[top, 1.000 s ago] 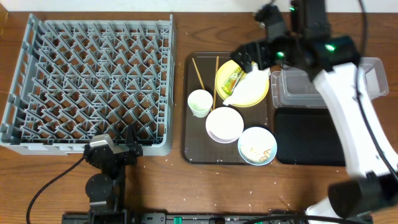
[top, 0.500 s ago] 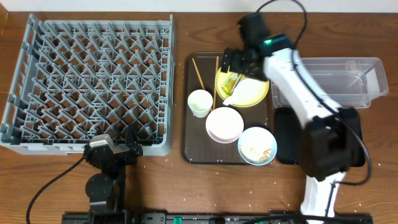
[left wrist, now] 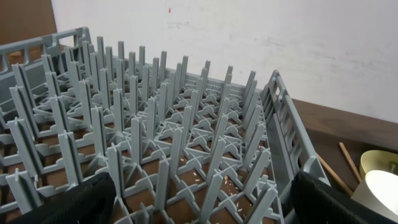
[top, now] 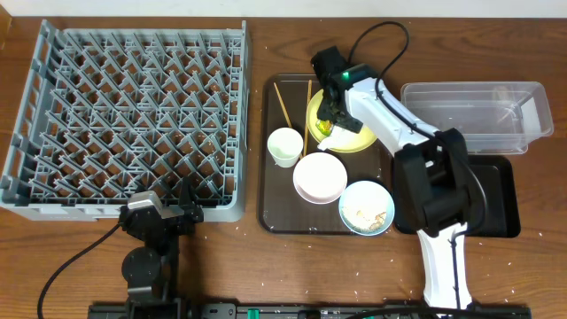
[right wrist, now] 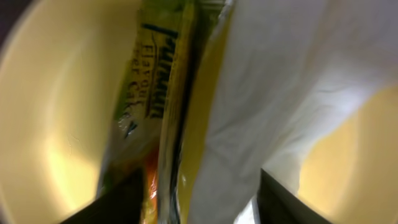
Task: Sort waste into correct bins and load items into the dishwasher
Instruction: 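Reach right gripper to yellow plate and grasp wrapper and tissue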
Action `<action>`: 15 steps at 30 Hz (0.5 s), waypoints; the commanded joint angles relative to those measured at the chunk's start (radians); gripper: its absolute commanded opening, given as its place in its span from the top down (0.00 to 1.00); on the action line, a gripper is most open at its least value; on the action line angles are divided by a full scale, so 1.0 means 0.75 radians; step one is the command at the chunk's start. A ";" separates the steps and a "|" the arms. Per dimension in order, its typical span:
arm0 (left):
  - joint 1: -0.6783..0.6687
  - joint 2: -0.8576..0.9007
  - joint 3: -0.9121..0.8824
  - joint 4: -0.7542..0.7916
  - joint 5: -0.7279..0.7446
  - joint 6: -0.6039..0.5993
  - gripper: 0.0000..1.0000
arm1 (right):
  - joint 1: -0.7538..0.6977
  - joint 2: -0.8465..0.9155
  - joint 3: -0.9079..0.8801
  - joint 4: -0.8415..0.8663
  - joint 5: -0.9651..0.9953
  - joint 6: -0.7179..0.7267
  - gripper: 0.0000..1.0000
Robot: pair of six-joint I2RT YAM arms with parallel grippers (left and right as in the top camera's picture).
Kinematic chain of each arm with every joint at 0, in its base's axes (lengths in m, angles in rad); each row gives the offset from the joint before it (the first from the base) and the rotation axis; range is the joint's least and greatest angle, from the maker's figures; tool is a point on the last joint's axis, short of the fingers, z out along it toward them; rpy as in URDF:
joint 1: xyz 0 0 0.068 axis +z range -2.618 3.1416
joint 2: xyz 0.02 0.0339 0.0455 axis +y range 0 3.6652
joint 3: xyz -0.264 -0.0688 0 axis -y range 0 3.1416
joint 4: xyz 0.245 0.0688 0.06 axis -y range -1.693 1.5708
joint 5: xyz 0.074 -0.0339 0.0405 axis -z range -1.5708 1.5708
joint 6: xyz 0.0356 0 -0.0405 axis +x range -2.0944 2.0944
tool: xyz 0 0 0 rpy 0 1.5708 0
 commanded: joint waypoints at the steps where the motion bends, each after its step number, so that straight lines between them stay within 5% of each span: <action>1: 0.006 -0.007 -0.040 -0.024 -0.012 0.018 0.09 | 0.003 0.035 0.024 -0.001 0.033 0.026 0.72; 4: 0.006 -0.007 -0.040 -0.024 -0.012 0.018 0.10 | 0.003 0.022 0.026 0.009 0.033 0.025 0.99; 15: 0.006 -0.007 -0.040 -0.024 -0.012 0.018 0.10 | -0.101 -0.398 0.095 -0.091 0.037 -0.081 0.99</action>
